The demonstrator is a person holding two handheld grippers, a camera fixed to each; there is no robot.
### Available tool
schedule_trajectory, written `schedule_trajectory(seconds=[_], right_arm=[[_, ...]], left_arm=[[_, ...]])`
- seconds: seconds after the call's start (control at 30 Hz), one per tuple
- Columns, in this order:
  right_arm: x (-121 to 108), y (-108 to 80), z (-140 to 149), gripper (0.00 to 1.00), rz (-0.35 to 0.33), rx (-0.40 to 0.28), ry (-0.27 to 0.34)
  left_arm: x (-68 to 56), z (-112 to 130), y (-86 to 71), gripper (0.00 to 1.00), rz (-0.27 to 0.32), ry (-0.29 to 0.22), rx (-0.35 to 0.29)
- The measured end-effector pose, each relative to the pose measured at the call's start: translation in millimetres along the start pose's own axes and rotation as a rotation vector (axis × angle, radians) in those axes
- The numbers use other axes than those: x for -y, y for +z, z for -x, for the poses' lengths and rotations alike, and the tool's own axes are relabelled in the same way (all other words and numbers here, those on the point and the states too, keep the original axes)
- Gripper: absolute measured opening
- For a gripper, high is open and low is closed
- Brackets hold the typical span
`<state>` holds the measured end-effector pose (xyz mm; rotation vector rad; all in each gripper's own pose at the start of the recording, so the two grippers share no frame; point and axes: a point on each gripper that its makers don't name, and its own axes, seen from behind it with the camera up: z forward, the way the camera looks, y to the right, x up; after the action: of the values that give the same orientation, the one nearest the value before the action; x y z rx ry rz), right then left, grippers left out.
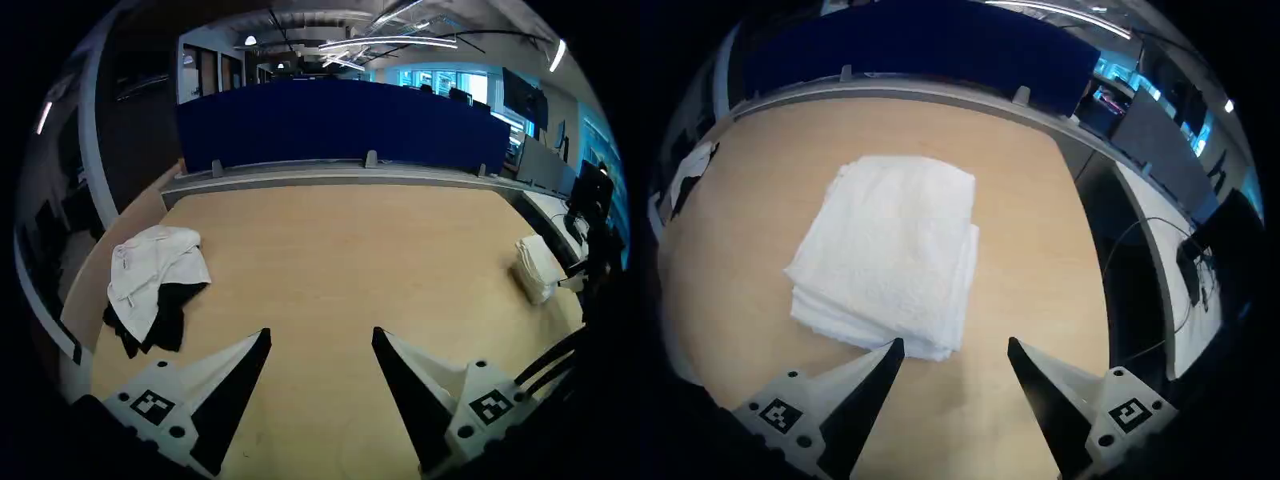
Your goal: Fold towel
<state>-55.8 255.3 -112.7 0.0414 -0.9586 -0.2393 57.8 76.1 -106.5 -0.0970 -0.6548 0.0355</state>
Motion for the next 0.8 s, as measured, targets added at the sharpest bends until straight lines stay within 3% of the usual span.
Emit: schedule_trajectory(seconds=[0.23, 0.8], right_arm=[[8, -13.8, -23, 1.0, 0.002, -0.088, 0.041], [29, -100.9, -145, 1.0, 0.029, -0.602, 0.233]], left_arm=[[3.2, -3, 0.4, 0.94, 0.002, -0.006, -0.014], [4.5, -27, 4.3, 0.94, 0.027, -0.017, -0.084]])
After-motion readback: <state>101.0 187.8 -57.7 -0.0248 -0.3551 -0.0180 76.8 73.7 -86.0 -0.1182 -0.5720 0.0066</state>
